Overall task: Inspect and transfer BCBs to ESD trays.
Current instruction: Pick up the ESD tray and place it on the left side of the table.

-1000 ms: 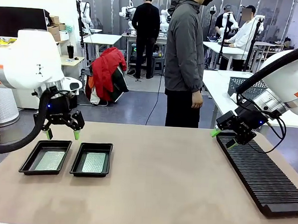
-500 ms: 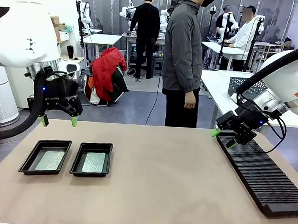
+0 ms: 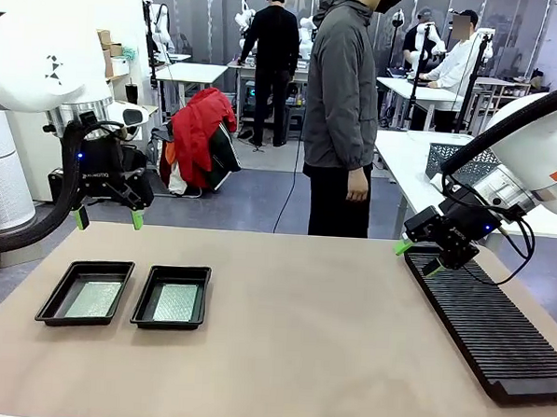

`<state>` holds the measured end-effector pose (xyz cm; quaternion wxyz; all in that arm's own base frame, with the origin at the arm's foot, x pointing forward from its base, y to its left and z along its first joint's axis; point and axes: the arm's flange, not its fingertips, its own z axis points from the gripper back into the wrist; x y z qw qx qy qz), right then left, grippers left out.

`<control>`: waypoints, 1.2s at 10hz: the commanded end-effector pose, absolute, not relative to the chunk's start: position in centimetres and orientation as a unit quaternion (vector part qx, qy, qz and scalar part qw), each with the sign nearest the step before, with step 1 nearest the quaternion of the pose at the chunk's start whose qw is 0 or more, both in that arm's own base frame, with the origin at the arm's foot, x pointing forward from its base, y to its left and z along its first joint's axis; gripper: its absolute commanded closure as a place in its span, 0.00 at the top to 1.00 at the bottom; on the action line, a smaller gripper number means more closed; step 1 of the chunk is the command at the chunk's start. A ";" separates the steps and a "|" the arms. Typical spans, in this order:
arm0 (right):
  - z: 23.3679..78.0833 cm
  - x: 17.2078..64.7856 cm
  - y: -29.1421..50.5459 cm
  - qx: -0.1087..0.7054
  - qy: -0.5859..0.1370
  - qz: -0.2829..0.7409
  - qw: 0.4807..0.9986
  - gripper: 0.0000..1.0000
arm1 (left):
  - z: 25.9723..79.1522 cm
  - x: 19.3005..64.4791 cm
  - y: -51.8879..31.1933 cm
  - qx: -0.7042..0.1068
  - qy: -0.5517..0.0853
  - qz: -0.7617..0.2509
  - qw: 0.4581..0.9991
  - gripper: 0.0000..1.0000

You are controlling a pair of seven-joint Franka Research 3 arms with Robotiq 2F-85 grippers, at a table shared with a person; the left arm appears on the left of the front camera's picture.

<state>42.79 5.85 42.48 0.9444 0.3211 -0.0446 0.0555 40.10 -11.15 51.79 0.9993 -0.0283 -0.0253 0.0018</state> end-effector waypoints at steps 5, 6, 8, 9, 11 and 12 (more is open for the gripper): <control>42.5 42.9 6.0 0.315 -0.047 0.050 0.947 1.00 | 51.3 40.1 -11.1 -0.029 -0.031 -0.002 0.999 1.00; 42.5 42.9 6.0 0.315 -0.047 0.050 0.947 1.00 | 51.3 40.1 -11.1 -0.029 -0.031 -0.002 0.999 1.00; 42.5 42.9 6.0 0.315 -0.047 0.050 0.947 1.00 | 51.3 40.1 -11.1 -0.029 -0.031 -0.002 0.999 1.00; 42.5 42.9 6.0 0.315 -0.047 0.050 0.947 1.00 | 51.3 40.1 -11.1 -0.029 -0.031 -0.002 0.999 1.00; 42.5 42.9 6.0 0.315 -0.047 0.050 0.947 1.00 | 51.3 40.1 -11.1 -0.029 -0.031 -0.002 0.999 1.00; 42.5 42.9 6.0 0.315 -0.047 0.050 0.947 1.00 | 51.3 40.1 -11.1 -0.029 -0.031 -0.002 0.999 1.00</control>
